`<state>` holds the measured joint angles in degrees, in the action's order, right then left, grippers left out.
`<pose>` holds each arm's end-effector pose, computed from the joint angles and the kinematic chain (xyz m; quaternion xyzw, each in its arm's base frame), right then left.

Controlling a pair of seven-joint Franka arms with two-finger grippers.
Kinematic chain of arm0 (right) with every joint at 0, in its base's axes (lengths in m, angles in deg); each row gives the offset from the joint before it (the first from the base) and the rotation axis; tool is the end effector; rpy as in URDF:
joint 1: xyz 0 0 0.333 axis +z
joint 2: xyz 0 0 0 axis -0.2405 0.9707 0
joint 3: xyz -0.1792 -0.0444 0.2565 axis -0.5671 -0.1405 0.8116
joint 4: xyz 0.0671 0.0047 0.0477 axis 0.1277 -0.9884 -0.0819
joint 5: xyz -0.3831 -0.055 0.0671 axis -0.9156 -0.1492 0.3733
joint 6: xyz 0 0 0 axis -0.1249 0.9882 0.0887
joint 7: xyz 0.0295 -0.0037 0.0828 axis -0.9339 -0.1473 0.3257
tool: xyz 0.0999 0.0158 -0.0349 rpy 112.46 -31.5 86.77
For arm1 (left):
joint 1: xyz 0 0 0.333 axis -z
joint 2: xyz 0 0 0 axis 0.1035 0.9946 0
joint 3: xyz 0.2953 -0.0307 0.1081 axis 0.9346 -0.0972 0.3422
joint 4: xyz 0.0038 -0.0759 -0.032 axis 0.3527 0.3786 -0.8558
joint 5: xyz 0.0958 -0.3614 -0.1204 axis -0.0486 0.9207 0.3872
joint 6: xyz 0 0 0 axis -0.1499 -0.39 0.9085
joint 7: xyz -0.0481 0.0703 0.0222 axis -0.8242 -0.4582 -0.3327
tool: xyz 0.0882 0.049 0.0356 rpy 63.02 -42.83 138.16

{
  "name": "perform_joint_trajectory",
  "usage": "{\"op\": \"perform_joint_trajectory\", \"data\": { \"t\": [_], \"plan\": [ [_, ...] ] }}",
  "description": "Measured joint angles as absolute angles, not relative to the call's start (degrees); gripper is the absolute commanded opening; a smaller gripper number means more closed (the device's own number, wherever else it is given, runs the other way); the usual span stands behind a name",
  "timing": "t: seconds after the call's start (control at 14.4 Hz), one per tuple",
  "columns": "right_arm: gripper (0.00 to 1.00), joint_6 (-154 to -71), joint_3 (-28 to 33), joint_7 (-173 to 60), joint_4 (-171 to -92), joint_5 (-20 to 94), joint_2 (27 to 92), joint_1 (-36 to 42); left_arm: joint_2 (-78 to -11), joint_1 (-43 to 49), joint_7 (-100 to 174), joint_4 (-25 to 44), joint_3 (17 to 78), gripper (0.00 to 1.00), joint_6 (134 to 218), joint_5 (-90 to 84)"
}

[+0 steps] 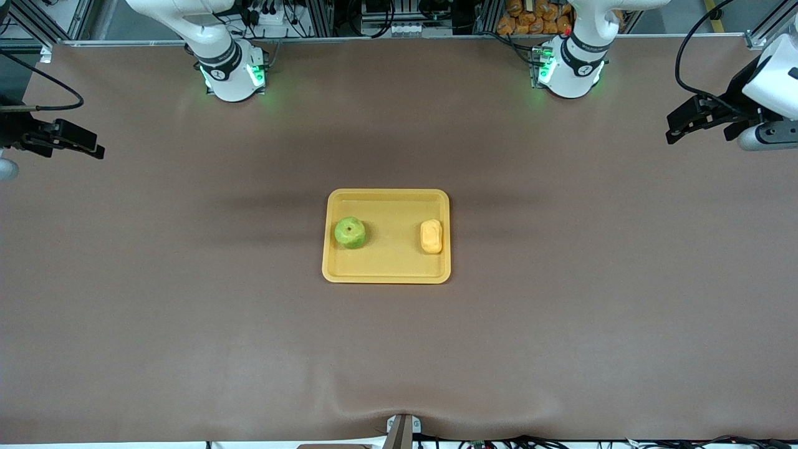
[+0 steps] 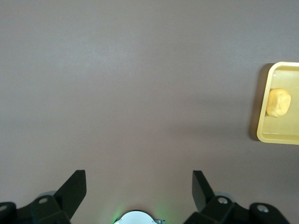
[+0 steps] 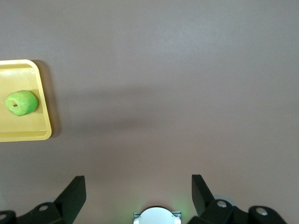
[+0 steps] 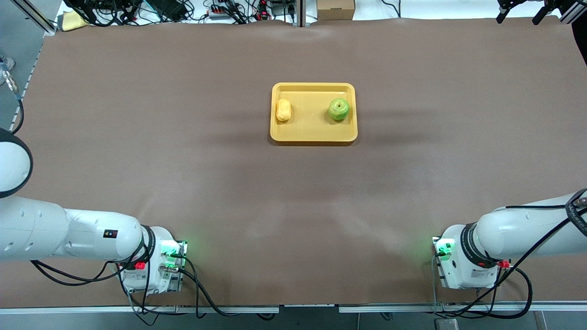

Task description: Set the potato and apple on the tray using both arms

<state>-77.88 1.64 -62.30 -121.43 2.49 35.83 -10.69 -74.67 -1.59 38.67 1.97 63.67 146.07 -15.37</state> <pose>0.5367 -0.0254 0.6198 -0.9968 0.0302 0.0709 0.0196 0.5207 -0.0516 0.6488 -0.9994 -0.0173 -0.0005 0.0305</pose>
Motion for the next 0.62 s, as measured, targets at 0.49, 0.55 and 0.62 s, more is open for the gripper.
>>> {"op": "perform_joint_trajectory", "data": {
  "t": [0.49, 0.55, 0.62],
  "plan": [
    [1.00, -77.98, 1.65, -62.30, -121.37, 2.49, 35.83, -10.69, -74.32, -1.61, 38.70, 1.35, 63.69, 1.00, 146.07, -15.37],
    [1.00, -77.98, 1.66, -62.30, -121.37, 2.49, 35.83, -10.69, -74.31, -1.61, 38.70, 1.35, 63.69, 1.00, 146.07, -15.37],
    [1.00, -77.97, 1.67, -62.30, -121.37, 2.49, 35.83, -10.69, -74.30, -1.61, 38.70, 1.35, 63.69, 1.00, 146.07, -15.37]
  ]
}}
